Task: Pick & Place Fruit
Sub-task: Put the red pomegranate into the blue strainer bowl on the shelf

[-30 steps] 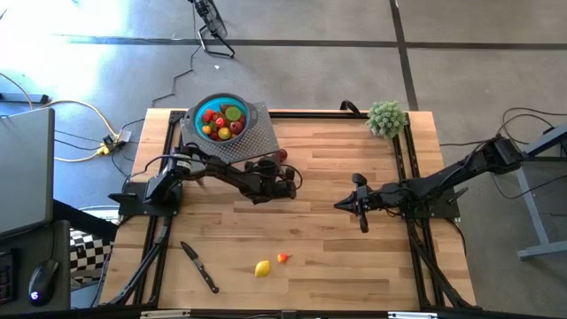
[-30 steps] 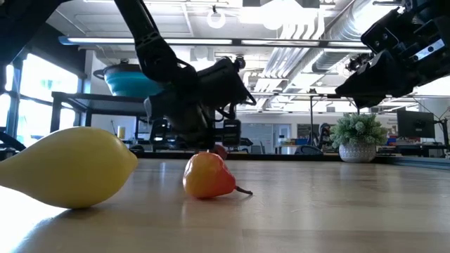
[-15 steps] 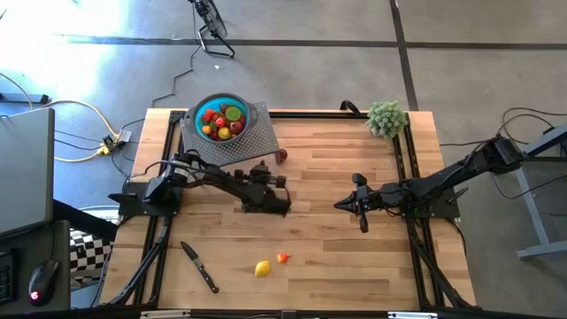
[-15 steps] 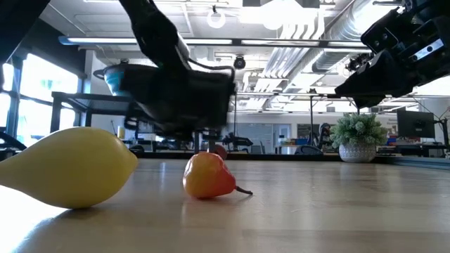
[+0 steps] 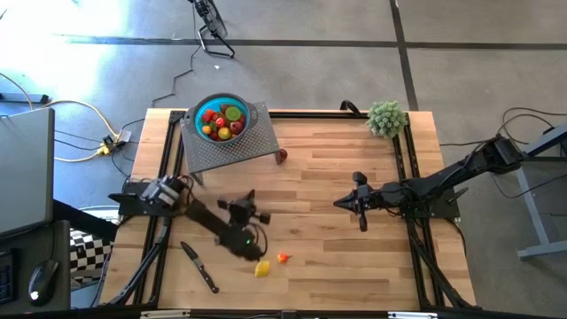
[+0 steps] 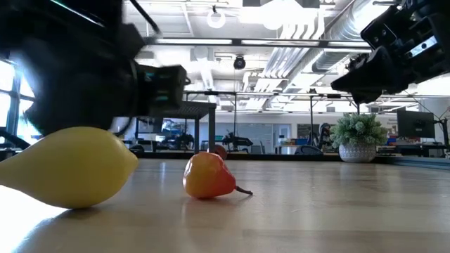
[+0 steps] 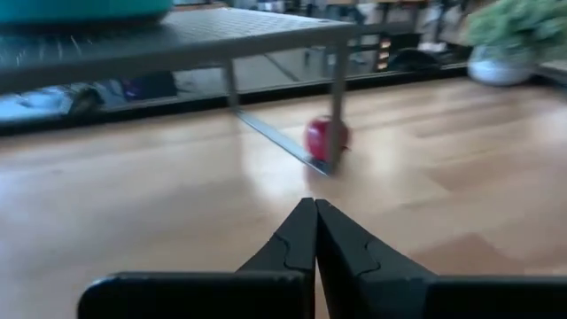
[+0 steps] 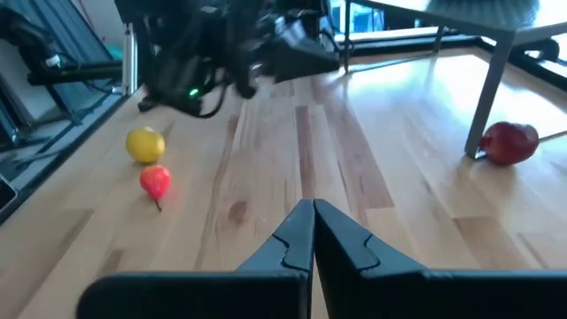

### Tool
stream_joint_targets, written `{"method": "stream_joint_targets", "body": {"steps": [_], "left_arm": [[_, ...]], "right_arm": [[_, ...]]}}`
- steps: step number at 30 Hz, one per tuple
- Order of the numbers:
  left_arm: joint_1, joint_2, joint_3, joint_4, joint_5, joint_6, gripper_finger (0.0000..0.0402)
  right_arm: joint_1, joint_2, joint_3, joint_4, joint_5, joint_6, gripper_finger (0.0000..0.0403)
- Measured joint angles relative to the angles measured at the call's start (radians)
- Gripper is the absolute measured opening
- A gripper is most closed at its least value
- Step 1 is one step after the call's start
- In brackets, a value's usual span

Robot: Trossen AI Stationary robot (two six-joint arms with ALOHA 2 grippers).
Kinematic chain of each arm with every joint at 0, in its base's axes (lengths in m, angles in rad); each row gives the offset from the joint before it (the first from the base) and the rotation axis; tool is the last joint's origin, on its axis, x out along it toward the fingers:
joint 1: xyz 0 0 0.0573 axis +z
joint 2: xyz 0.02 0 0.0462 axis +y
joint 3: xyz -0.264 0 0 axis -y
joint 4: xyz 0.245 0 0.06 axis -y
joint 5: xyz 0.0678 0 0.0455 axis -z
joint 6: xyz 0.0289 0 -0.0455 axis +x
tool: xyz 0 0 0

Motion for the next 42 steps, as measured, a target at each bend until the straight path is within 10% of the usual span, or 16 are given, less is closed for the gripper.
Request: {"method": "stream_joint_targets", "body": {"steps": [16,42], "left_arm": [[-0.211,0.0,0.015,0.199,-0.028,0.062,0.0],[-0.014,0.0,0.405,0.182,0.028,0.853,0.0]], "right_arm": [[-0.008,0.0,0.0,0.052,0.002,0.011,0.0002],[-0.008,0.0,0.0,0.058,0.018,0.008,0.0002]]}}
